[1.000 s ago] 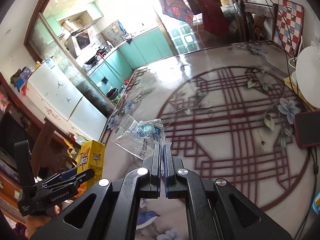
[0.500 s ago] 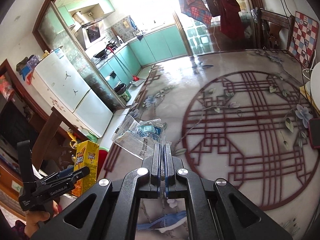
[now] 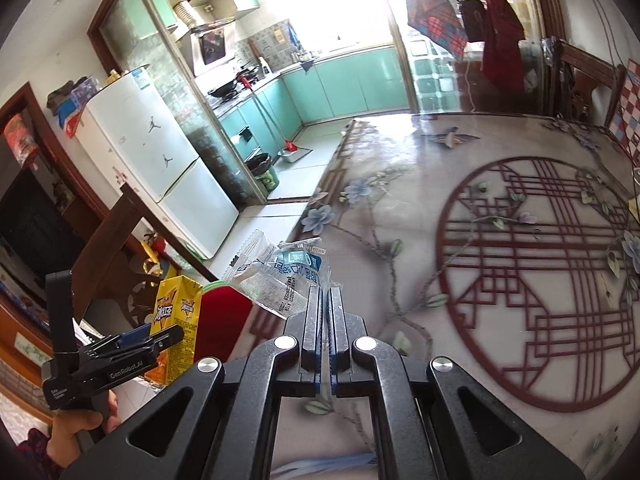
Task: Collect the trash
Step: 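Carry the carton and wrapper over the red bucket and open both tools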
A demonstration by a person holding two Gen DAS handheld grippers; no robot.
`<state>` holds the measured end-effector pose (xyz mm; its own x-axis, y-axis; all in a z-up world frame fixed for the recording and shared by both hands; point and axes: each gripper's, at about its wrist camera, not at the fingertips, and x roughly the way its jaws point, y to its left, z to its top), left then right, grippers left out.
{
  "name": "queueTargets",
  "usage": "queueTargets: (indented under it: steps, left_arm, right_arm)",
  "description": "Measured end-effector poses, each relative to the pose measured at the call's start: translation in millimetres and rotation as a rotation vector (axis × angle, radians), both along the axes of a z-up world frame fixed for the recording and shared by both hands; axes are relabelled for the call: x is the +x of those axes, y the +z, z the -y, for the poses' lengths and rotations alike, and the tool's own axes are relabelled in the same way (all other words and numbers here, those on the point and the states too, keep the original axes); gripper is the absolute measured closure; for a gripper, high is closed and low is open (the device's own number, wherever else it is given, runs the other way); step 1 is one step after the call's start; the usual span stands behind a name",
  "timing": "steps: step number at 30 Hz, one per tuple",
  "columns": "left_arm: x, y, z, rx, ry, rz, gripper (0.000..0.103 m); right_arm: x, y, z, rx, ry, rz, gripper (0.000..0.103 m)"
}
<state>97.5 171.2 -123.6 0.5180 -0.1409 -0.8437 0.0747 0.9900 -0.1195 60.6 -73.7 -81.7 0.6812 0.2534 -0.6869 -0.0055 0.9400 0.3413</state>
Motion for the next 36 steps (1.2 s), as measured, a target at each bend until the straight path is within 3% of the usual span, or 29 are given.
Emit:
queueTargets:
  steps: [9, 19, 28, 29, 30, 32, 34, 36]
  left_arm:
    - [15.3, -21.6, -67.3, 0.026, 0.055, -0.068, 0.046]
    - [52.8, -66.4, -110.7, 0.031, 0.098, -0.170, 0.045]
    - [81.7, -98.2, -118.1, 0.025, 0.100, -0.256, 0.045]
    - [82.3, -98.7, -117.2, 0.021, 0.094, -0.258, 0.040]
    - [82.2, -98.1, -116.1, 0.017, 0.088, -0.257, 0.036]
    - [81.1, -94.4, -114.3, 0.023, 0.090, -0.239, 0.015]
    - [79.1, -90.1, -113.0, 0.028, 0.090, -0.227, 0.015]
    - [78.0, -87.9, -114.3, 0.039, 0.096, -0.221, 0.015]
  right_arm:
    - [33.0, -5.1, -90.0, 0.002, 0.149, -0.008, 0.101]
    - [84.1, -37.3, -188.6, -0.075, 0.306, -0.073, 0.101]
    - [120.8, -59.7, -225.2, -0.146, 0.360, -0.139, 0.100]
    - [122.4, -60.8, -226.5, -0.146, 0.364, -0.143, 0.098]
    - [124.4, -62.6, -227.9, -0.144, 0.369, -0.147, 0.094]
    - [125.4, -62.7, -229.6, -0.139, 0.374, -0.146, 0.082]
    - [124.4, -60.5, -228.5, -0.134, 0.365, -0.131, 0.053]
    - [121.0, -54.6, -224.6, -0.125, 0.352, -0.107, 0.048]
